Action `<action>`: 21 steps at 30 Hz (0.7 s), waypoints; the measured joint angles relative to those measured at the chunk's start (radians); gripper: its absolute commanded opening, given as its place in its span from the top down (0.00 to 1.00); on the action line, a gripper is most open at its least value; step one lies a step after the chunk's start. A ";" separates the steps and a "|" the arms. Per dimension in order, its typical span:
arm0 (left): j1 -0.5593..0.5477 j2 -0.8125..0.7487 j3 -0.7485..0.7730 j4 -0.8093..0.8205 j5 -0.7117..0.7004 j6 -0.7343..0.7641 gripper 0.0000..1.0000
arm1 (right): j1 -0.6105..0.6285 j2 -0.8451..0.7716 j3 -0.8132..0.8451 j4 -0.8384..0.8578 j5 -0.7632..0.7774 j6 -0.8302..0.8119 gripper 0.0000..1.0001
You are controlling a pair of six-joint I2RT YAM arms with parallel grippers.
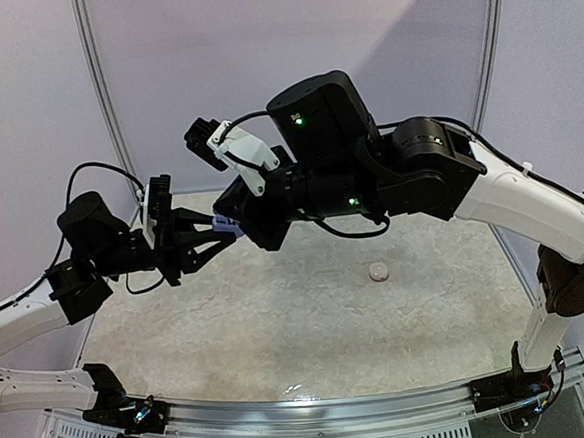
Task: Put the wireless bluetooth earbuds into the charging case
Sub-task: Adjust the left earbud in the left side groove of the charging case.
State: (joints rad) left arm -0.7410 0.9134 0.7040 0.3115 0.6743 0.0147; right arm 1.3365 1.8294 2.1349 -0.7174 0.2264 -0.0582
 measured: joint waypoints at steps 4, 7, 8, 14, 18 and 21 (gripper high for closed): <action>0.001 0.000 0.000 -0.012 -0.014 -0.004 1.00 | 0.008 0.005 0.000 -0.003 0.006 -0.014 0.94; 0.001 0.000 0.000 -0.015 -0.013 -0.004 1.00 | 0.011 0.005 -0.003 -0.004 0.006 -0.019 0.94; 0.001 0.000 0.000 -0.018 -0.013 -0.008 1.00 | 0.012 0.005 -0.005 -0.004 0.006 -0.021 0.94; 0.002 0.000 -0.004 -0.043 -0.010 -0.020 1.00 | 0.012 -0.007 -0.046 0.006 0.011 -0.022 0.94; 0.002 0.000 -0.013 -0.046 -0.008 -0.026 1.00 | 0.012 -0.009 -0.063 0.005 0.012 -0.021 0.94; 0.002 0.000 -0.015 -0.046 -0.005 -0.029 1.00 | 0.012 -0.011 -0.068 0.005 0.011 -0.021 0.94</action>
State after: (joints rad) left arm -0.7391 0.9134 0.6888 0.2657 0.6693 -0.0147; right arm 1.3483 1.8183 2.0670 -0.7124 0.2379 -0.0792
